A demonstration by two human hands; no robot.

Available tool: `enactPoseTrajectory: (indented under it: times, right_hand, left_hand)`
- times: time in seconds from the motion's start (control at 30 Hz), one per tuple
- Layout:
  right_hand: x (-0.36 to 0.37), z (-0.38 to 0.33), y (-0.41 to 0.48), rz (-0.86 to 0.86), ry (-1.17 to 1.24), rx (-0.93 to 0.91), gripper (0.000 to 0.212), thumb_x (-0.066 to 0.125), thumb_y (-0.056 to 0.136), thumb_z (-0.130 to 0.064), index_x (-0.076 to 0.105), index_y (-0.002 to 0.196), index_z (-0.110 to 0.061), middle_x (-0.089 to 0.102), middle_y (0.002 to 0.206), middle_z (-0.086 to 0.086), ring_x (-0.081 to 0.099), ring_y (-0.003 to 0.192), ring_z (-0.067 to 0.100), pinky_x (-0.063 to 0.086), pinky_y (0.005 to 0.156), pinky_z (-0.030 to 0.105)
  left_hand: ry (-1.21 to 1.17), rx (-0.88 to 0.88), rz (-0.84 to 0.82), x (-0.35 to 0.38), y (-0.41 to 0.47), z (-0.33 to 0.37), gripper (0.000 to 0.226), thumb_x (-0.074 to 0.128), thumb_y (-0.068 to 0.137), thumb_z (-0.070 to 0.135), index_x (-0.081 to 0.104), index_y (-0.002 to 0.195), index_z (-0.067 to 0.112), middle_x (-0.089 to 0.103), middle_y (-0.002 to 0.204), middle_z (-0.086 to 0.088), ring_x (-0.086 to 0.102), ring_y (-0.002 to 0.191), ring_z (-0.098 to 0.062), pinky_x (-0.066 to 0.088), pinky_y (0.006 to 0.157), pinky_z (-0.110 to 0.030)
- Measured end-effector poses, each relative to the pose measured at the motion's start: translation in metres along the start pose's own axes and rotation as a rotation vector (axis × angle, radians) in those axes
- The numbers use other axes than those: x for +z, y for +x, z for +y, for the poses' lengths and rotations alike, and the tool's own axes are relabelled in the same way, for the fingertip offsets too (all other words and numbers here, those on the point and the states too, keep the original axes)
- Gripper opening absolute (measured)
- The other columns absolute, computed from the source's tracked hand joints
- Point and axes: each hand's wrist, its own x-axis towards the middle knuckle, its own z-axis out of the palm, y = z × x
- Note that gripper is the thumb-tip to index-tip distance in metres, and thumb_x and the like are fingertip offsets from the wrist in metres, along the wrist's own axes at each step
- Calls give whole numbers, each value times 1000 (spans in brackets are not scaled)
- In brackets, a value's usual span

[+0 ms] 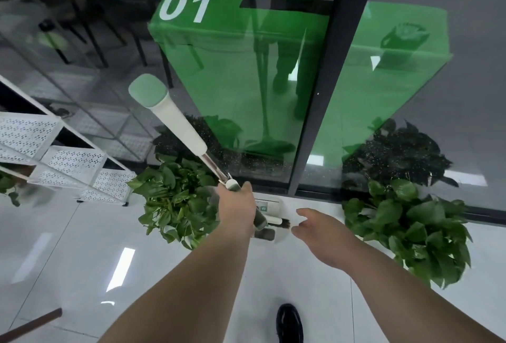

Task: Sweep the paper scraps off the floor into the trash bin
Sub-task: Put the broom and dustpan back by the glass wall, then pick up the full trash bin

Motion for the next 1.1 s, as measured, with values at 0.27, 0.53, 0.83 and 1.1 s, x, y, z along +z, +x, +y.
enactPoseTrajectory:
  times: [0.27, 0.53, 0.83, 1.1]
  right_hand:
    - [10, -1, -35, 99, 109, 18, 53, 53, 98, -44, 42, 149, -33, 59, 127, -13, 59, 103, 11, 48, 86, 26]
    - [39, 6, -119, 251, 206, 9, 58, 55, 97, -41, 41, 151, -26, 60, 116, -13, 58, 111, 12, 44, 94, 27]
    - [72, 106, -251, 462, 416, 151, 60, 53, 98, -37, 33, 153, -24, 66, 78, -14, 59, 77, 8, 43, 71, 25]
    - [133, 252, -371, 627, 600, 432, 64, 51, 100, -37, 28, 156, -19, 72, 98, -7, 60, 104, 17, 41, 90, 28]
  left_hand:
    - [68, -37, -201, -49, -41, -20, 55, 73, 90, 45, 49, 132, 18, 66, 101, -10, 71, 84, -27, 64, 72, -41]
    - [403, 212, -481, -96, -127, -65, 49, 66, 96, 43, 51, 138, 24, 69, 107, -4, 63, 80, -19, 54, 64, -27]
    - [762, 414, -774, -78, -226, -118, 86, 59, 63, 68, 49, 141, 34, 67, 119, 0, 66, 111, -26, 55, 101, -46]
    - [1013, 488, -1090, -21, -342, -211, 85, 57, 70, 58, 43, 150, 32, 61, 132, 1, 62, 117, -22, 52, 105, -45]
